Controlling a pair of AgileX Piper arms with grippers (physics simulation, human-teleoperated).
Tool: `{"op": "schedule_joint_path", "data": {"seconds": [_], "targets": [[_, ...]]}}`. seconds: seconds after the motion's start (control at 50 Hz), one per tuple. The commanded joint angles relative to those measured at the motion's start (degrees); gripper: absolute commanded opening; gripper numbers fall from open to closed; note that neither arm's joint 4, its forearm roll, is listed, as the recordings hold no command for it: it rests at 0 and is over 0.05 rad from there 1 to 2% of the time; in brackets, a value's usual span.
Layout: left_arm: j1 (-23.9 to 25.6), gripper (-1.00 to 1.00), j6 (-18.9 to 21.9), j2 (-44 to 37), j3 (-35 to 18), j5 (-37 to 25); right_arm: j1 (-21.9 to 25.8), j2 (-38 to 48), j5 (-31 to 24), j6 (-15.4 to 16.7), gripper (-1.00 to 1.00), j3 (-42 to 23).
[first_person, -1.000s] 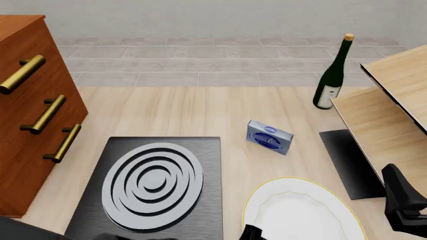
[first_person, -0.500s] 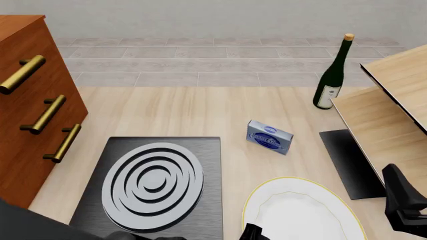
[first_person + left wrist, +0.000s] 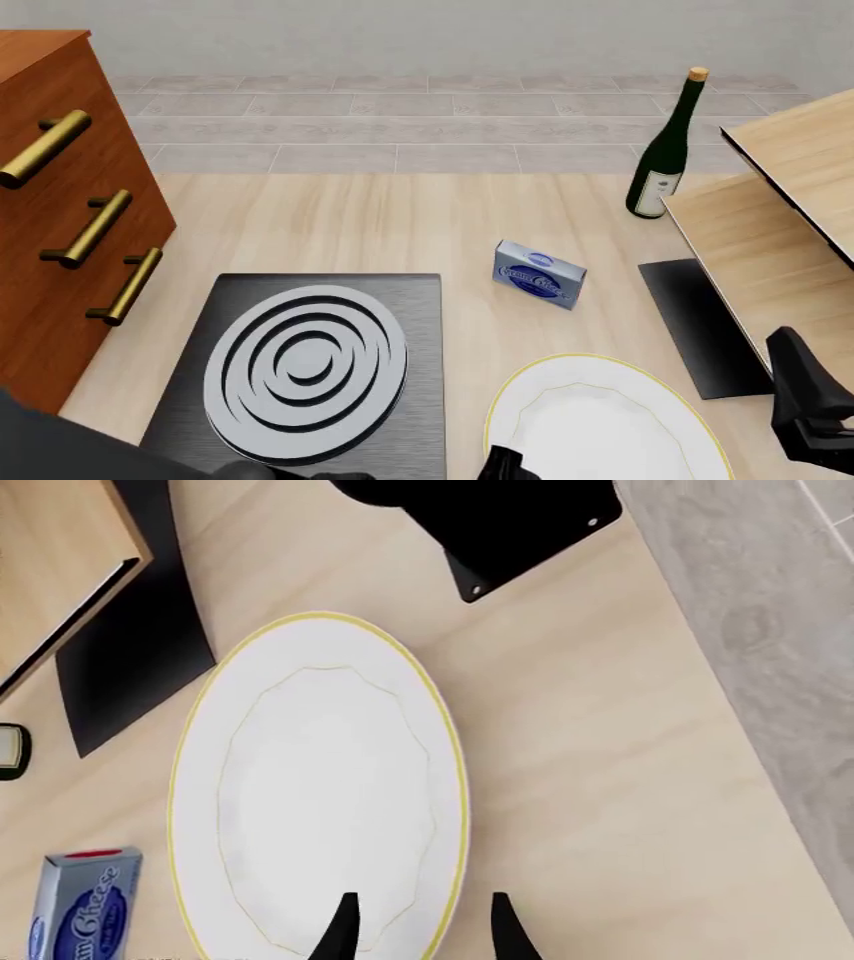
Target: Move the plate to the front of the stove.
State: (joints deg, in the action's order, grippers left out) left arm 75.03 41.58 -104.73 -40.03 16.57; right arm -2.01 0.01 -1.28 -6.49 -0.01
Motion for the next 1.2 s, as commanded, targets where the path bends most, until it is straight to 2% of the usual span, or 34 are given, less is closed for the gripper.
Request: {"op": "schedule_joint_path", "data": {"seconds": [0.02,0.16,0.18,0.72,1.2], "targets": [[-1.0,1.0,5.8,-4.9,-1.5,2.4,-0.1,0.0,0.1,0.0,1.0,0.0],[-1.1,1.0,5.8,-4.9,-1.6,2.4,-0.1,0.0,0.1,0.0,1.0,0.0],[-1.1,-1.0,5.7,-4.9,-1.6,2.3,-0.1,0.0,0.1,0.0,1.0,0.0],[-1.1,-1.0,6.4,-4.3,-1.5,2.4,-0.5,0.0,0.2,-0.3,1.0,0.0],[-1.8,-1.0,9.8,4.4,-0.2,-1.2,-0.8,0.0,0.6,-0.5,1.0,0.0]]}}
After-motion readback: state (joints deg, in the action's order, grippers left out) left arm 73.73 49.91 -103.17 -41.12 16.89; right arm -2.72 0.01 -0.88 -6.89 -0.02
